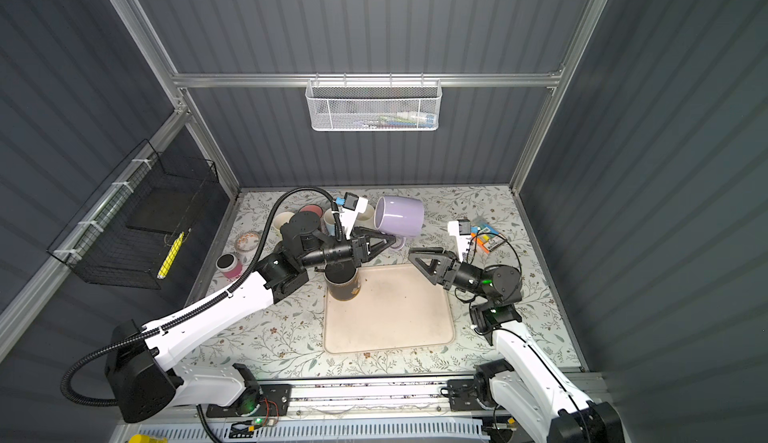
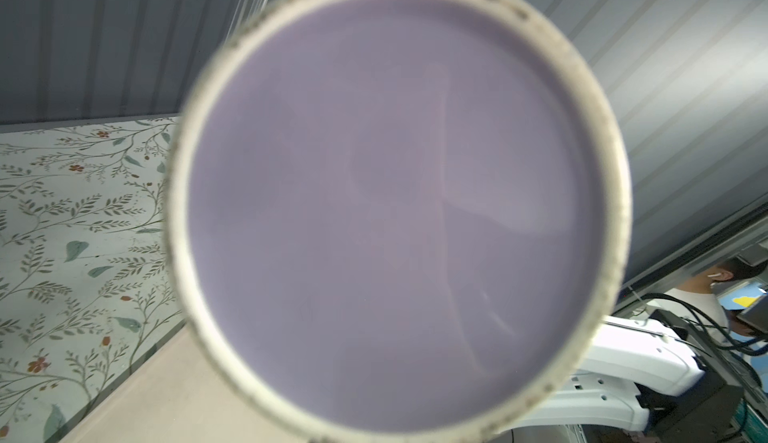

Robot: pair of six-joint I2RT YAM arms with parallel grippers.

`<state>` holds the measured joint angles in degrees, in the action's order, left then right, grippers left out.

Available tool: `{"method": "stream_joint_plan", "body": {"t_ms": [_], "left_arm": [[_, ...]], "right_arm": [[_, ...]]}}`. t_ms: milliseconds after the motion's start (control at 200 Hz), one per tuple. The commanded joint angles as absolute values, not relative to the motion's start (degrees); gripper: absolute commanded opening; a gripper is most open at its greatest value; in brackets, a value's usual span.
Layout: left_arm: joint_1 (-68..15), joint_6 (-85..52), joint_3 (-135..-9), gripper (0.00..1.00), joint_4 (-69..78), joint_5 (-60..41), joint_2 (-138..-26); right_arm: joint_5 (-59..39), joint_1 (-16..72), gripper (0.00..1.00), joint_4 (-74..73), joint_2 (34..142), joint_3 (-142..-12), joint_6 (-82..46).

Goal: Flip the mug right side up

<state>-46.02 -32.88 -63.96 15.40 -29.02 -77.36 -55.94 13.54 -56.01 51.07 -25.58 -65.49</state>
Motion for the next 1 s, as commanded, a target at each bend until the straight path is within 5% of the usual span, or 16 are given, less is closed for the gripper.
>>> {"method": "stream_joint_plan", "body": {"t_ms": [0, 991], "left_arm": [[-45.5, -35.1, -64.0, 0.00, 26.2, -32.5, -77.2], [-44.3, -45.4, -60.5, 0.00, 45.5, -39.7, -82.4]], "right_arm": [[-56.4, 14.1, 0.53, -58.4, 51.8, -28.1, -64.6], [-54.9, 15.8, 0.35, -64.7, 59.7, -34.4, -66.1]]}}
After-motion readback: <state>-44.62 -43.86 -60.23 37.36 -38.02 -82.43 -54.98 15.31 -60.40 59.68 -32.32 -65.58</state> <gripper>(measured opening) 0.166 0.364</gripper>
